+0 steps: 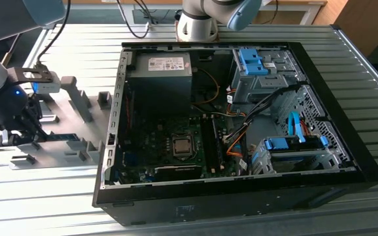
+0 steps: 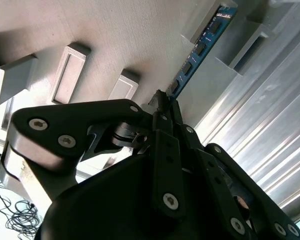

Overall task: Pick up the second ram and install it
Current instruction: 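Pick up the second ram and move it above second insertion slot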

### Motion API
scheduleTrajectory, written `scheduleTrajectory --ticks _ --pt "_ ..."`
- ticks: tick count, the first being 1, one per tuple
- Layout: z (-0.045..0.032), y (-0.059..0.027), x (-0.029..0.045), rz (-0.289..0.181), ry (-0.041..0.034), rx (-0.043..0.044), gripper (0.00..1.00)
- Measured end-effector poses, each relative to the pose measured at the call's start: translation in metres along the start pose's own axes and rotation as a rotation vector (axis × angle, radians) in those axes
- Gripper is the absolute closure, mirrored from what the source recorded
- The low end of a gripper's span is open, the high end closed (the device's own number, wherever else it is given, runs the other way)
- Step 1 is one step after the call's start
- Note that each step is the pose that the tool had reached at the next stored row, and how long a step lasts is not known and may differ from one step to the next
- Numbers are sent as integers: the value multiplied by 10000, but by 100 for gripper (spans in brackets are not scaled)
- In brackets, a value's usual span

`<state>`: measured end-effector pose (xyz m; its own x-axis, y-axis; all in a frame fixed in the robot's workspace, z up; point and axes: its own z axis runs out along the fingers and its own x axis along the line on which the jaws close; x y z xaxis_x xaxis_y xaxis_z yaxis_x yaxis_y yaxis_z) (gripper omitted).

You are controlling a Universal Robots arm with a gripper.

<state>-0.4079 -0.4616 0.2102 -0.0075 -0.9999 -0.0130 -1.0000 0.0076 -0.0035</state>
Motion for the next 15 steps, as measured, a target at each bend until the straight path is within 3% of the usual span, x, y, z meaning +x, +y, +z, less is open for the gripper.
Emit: scheduleTrajectory --ticks 15 --pt "-104 -1 -2 0 -1 1 86"
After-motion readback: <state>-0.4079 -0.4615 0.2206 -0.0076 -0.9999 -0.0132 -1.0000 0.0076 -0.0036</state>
